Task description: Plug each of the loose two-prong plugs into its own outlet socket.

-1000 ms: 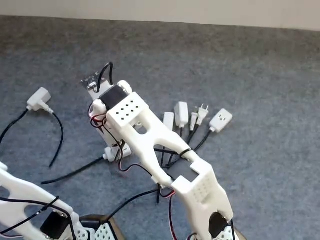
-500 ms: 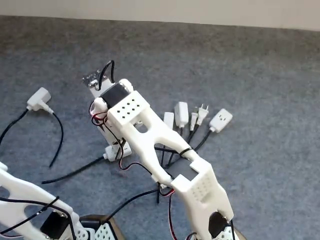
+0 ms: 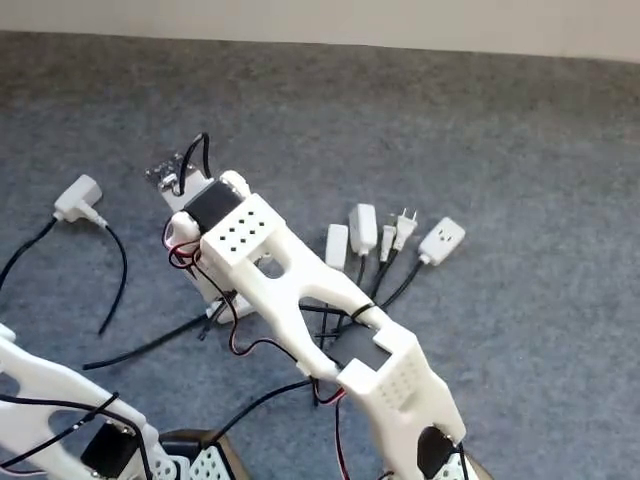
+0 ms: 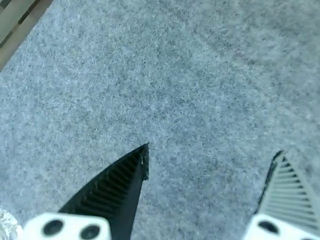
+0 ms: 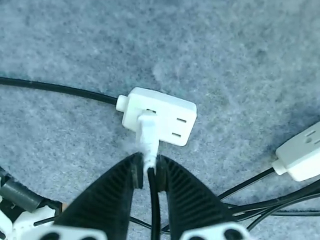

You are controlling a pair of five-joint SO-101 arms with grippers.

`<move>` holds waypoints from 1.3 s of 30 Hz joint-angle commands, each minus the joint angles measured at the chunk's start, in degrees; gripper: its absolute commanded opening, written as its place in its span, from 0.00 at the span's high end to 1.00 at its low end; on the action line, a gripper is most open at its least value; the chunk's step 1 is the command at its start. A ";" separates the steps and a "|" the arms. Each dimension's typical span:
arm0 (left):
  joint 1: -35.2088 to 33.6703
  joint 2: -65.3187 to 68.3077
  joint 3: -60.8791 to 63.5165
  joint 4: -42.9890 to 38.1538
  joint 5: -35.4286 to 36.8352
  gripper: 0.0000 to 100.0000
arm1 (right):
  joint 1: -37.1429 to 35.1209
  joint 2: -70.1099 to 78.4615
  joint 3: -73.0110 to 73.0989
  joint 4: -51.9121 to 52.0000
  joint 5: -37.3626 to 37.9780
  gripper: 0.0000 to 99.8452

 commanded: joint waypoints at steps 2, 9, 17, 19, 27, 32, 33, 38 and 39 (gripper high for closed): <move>-0.84 -1.01 -2.07 -0.62 -0.53 0.63 | 3.38 2.07 0.92 -0.22 -0.53 0.99; -0.66 -1.01 -2.07 -0.62 -0.53 0.63 | 0.84 2.33 1.45 -3.03 -0.70 0.99; -0.66 -1.01 -2.07 -0.62 -0.53 0.63 | -0.92 3.74 1.54 -4.00 -1.58 0.99; -0.57 -1.01 -2.07 -0.62 -0.53 0.63 | -1.01 5.85 1.54 -3.91 -1.67 0.99; -0.75 -1.01 -2.07 -0.62 -0.53 0.63 | -2.07 10.33 1.01 -3.38 -1.49 0.99; -0.31 -1.01 -1.98 -0.62 -0.44 0.63 | -3.47 10.07 1.01 -3.30 -1.49 0.99; -0.13 -1.01 -1.98 -0.62 -0.44 0.63 | -3.91 9.98 0.92 -3.30 -1.49 0.99; -0.04 -1.01 -1.98 -0.62 -0.44 0.63 | -6.02 10.42 -0.92 -3.47 -1.49 0.99; -0.04 -1.01 -1.98 -0.62 -0.44 0.63 | -6.37 10.24 -0.84 -3.47 -1.49 0.99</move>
